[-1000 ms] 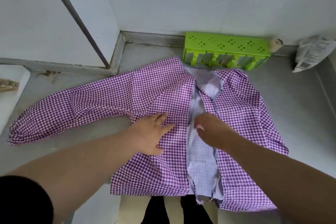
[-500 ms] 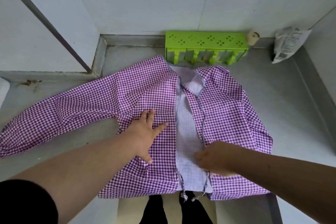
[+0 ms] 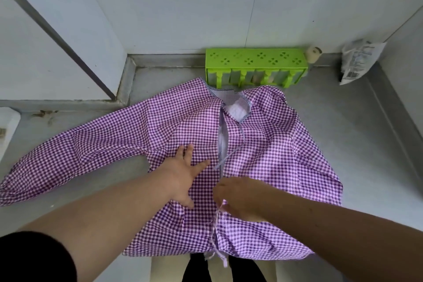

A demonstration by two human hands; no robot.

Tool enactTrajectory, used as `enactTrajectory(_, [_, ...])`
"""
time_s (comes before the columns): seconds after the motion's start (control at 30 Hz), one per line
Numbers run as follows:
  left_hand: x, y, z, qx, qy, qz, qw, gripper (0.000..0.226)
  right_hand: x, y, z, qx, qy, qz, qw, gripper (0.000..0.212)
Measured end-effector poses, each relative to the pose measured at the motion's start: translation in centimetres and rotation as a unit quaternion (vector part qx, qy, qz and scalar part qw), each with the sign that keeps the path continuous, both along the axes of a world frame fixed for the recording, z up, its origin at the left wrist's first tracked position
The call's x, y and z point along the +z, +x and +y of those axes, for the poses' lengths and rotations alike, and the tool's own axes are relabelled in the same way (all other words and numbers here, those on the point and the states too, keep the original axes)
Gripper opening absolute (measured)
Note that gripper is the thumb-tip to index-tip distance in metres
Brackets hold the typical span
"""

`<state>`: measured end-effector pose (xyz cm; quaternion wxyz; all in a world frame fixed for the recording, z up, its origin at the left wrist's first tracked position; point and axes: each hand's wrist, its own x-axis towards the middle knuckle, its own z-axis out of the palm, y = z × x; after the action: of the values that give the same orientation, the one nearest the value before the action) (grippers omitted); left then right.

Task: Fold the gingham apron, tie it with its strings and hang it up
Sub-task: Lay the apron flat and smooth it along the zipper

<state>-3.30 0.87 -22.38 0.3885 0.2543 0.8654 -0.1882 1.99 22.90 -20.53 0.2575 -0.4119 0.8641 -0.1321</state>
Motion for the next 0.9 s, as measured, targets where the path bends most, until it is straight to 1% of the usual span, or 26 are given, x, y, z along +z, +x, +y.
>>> enactTrajectory(0.03, [0.1, -0.1, 0.0, 0.007, 0.008, -0.002, 1.0, 0.126, -0.5, 0.0, 0.3, -0.011, 0.018, -0.025, 0.999, 0.025])
enactTrajectory(0.07, [0.3, -0.3, 0.1, 0.015, 0.016, -0.004, 1.0, 0.117, -0.8, -0.1, 0.7, -0.025, 0.02, -0.023, 0.999, 0.032])
enactTrajectory(0.1, [0.5, -0.5, 0.2, 0.023, 0.027, -0.003, 0.999, 0.109, -1.1, -0.3, 1.2, -0.057, 0.015, 0.006, 0.998, 0.039])
enactTrajectory(0.13, [0.7, -0.7, 0.4, 0.029, 0.042, 0.002, 0.999, 0.101, -1.3, -0.9, 1.9, -0.12, 0.013, 0.044, 0.992, 0.047])
enactTrajectory(0.17, [1.0, -0.8, 0.6, 0.035, 0.06, 0.009, 0.998, 0.094, -1.2, -1.5, 2.5, -0.199, 0.03, 0.069, 0.977, 0.055])
enactTrajectory(0.2, [1.2, -1.0, 0.8, 0.038, 0.078, 0.017, 0.996, 0.088, -1.1, -2.1, 3.2, -0.276, 0.056, 0.065, 0.957, 0.063])
enactTrajectory(0.23, [1.3, -1.2, 1.2, 0.037, 0.096, 0.025, 0.994, 0.082, -1.0, -2.5, 3.9, -0.332, 0.08, 0.035, 0.939, 0.071])
enactTrajectory(0.27, [1.3, -1.3, 1.6, 0.035, 0.109, 0.033, 0.993, 0.078, -1.3, -2.6, 4.5, -0.353, 0.106, -0.002, 0.93, 0.08])
enactTrajectory(0.33, [1.3, -1.7, 2.7, 0.043, 0.131, 0.037, 0.99, 0.076, -2.0, -2.4, 5.4, -0.326, 0.146, -0.047, 0.933, 0.093])
enactTrajectory(0.4, [1.1, -2.2, 3.8, 0.077, 0.161, 0.026, 0.984, 0.076, -3.0, -1.8, 5.5, -0.298, 0.135, -0.062, 0.943, 0.092])
enactTrajectory(0.43, [1.1, -2.5, 4.3, 0.093, 0.177, 0.024, 0.979, 0.078, -3.3, -1.8, 5.5, -0.287, 0.117, -0.066, 0.948, 0.085])
enactTrajectory(0.5, [1.0, -3.1, 5.4, 0.103, 0.205, 0.034, 0.973, 0.082, -3.6, -2.4, 5.7, -0.29, 0.051, -0.065, 0.953, 0.063])
enactTrajectory(0.53, [1.0, -3.4, 5.8, 0.091, 0.208, 0.041, 0.973, 0.083, -3.6, -2.8, 6.1, -0.307, 0.014, -0.052, 0.95, 0.051])
enactTrajectory(0.57, [1.0, -3.7, 6.2, 0.067, 0.203, 0.049, 0.976, 0.083, -3.4, -3.2, 6.7, -0.34, -0.016, -0.028, 0.94, 0.045])
enactTrajectory(0.6, [1.0, -4.0, 6.5, 0.036, 0.188, 0.055, 0.98, 0.081, -3.1, -3.6, 7.5, -0.387, -0.035, 0.009, 0.921, 0.045])
enactTrajectory(0.63, [1.0, -4.1, 6.9, 0.008, 0.169, 0.058, 0.984, 0.078, -2.9, -3.9, 8.5, -0.443, -0.033, 0.047, 0.895, 0.05])
enactTrajectory(0.7, [1.1, -4.4, 7.7, -0.008, 0.129, 0.059, 0.99, 0.072, -2.0, -4.1, 10.8, -0.56, 0.0, 0.082, 0.825, 0.057])
enactTrajectory(0.77, [1.4, -4.5, 8.5, 0.013, 0.112, 0.058, 0.992, 0.066, -1.4, -4.0, 13.3, -0.656, 0.043, 0.064, 0.751, 0.063])
enactTrajectory(0.8, [1.4, -4.6, 8.9, 0.023, 0.109, 0.057, 0.992, 0.064, -1.2, -3.8, 14.4, -0.689, 0.059, 0.032, 0.722, 0.068])
enactTrajectory(0.83, [1.6, -4.7, 9.2, 0.029, 0.108, 0.056, 0.992, 0.063, -1.2, -3.6, 15.4, -0.706, 0.073, -0.005, 0.705, 0.076])
enactTrajectory(0.87, [1.6, -4.8, 9.6, 0.031, 0.107, 0.056, 0.992, 0.062, -1.5, -3.3, 16.4, -0.708, 0.093, -0.038, 0.699, 0.081])
enactTrajectory(0.9, [1.7, -4.9, 9.8, 0.035, 0.106, 0.057, 0.992, 0.061, -1.7, -3.1, 16.9, -0.7, 0.115, -0.06, 0.702, 0.08])
